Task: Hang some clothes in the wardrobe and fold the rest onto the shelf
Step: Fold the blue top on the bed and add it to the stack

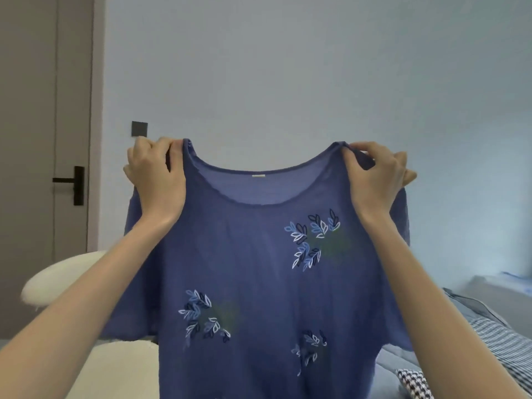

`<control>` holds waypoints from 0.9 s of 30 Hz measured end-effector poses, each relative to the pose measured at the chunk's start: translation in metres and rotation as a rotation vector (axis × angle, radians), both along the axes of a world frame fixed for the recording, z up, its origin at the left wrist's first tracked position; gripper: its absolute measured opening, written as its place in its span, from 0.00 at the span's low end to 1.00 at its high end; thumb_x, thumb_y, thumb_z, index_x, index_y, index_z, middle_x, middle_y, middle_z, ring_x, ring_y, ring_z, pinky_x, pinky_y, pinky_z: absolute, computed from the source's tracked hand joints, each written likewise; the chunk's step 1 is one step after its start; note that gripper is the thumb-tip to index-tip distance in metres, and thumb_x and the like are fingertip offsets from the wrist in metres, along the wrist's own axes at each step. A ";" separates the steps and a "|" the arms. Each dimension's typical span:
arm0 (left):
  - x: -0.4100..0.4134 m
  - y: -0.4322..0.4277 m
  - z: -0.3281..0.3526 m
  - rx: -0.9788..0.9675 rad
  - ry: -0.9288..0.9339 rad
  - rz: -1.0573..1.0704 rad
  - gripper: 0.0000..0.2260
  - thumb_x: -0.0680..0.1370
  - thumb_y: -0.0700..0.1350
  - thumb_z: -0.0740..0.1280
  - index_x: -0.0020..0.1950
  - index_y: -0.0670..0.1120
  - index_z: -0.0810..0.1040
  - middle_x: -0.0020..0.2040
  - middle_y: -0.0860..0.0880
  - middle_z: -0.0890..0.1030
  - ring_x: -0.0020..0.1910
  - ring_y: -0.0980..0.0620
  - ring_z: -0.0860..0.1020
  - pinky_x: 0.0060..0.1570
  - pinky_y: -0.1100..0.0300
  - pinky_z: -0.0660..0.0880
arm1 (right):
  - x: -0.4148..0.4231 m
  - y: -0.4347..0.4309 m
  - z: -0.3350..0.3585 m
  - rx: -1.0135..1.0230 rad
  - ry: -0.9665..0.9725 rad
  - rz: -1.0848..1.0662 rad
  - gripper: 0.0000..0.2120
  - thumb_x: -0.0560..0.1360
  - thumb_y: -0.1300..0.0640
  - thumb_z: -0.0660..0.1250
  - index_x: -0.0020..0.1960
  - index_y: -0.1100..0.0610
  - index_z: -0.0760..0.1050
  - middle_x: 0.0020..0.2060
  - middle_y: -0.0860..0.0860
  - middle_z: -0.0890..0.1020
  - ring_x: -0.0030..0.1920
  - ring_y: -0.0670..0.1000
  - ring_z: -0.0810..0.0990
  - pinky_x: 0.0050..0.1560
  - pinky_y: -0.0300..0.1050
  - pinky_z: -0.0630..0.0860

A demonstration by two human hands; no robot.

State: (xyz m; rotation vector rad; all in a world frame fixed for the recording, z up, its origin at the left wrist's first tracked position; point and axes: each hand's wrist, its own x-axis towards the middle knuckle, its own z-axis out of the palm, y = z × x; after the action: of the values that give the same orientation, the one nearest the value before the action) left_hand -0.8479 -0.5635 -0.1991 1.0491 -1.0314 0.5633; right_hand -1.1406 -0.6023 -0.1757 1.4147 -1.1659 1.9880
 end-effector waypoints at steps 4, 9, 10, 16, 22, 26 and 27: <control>-0.016 -0.016 -0.017 0.072 -0.025 -0.004 0.14 0.83 0.47 0.56 0.52 0.40 0.78 0.46 0.46 0.68 0.51 0.42 0.70 0.49 0.55 0.61 | -0.019 -0.008 -0.022 0.033 0.012 -0.031 0.09 0.75 0.44 0.65 0.48 0.46 0.81 0.42 0.42 0.83 0.50 0.48 0.69 0.43 0.44 0.50; -0.037 -0.049 -0.078 0.332 -0.080 -0.054 0.13 0.83 0.47 0.56 0.51 0.43 0.79 0.48 0.46 0.69 0.54 0.42 0.68 0.51 0.56 0.57 | -0.042 -0.034 -0.087 0.237 0.073 -0.057 0.09 0.76 0.43 0.65 0.48 0.45 0.81 0.45 0.43 0.83 0.51 0.49 0.69 0.44 0.44 0.50; -0.039 -0.059 -0.096 0.390 -0.090 -0.074 0.13 0.83 0.46 0.57 0.48 0.44 0.79 0.47 0.46 0.70 0.54 0.41 0.69 0.50 0.54 0.58 | -0.047 -0.040 -0.106 0.296 0.084 -0.053 0.09 0.76 0.44 0.65 0.48 0.45 0.81 0.45 0.43 0.83 0.51 0.49 0.69 0.44 0.44 0.50; -0.056 -0.113 -0.223 0.704 -0.118 -0.163 0.13 0.82 0.45 0.57 0.43 0.45 0.79 0.44 0.45 0.76 0.50 0.41 0.72 0.47 0.52 0.60 | -0.070 -0.072 -0.237 0.653 0.087 -0.055 0.08 0.76 0.45 0.66 0.47 0.46 0.82 0.45 0.44 0.84 0.54 0.51 0.71 0.46 0.45 0.51; -0.072 -0.152 -0.317 0.972 -0.088 -0.140 0.13 0.82 0.46 0.58 0.52 0.43 0.81 0.49 0.42 0.76 0.55 0.40 0.72 0.53 0.48 0.62 | -0.085 -0.110 -0.343 0.933 0.020 0.003 0.06 0.75 0.48 0.68 0.47 0.47 0.83 0.43 0.47 0.84 0.55 0.53 0.71 0.60 0.55 0.62; -0.074 -0.179 -0.363 1.099 -0.113 -0.095 0.13 0.82 0.46 0.59 0.52 0.42 0.82 0.50 0.40 0.77 0.54 0.39 0.73 0.52 0.48 0.64 | -0.088 -0.140 -0.389 1.056 0.038 0.026 0.05 0.76 0.48 0.67 0.45 0.45 0.82 0.42 0.45 0.84 0.55 0.52 0.69 0.59 0.54 0.61; -0.074 -0.186 -0.373 1.118 -0.120 -0.087 0.13 0.82 0.46 0.59 0.51 0.42 0.82 0.50 0.40 0.78 0.54 0.39 0.73 0.50 0.48 0.64 | -0.087 -0.149 -0.398 1.082 0.054 0.020 0.06 0.76 0.47 0.67 0.45 0.45 0.82 0.42 0.45 0.84 0.55 0.52 0.70 0.57 0.52 0.59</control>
State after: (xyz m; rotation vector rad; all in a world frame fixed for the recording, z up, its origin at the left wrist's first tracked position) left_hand -0.9217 -0.7495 -0.5720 1.9333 -1.5323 -0.0893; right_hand -1.2281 -0.7508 -0.5737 1.8845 -2.3724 1.2758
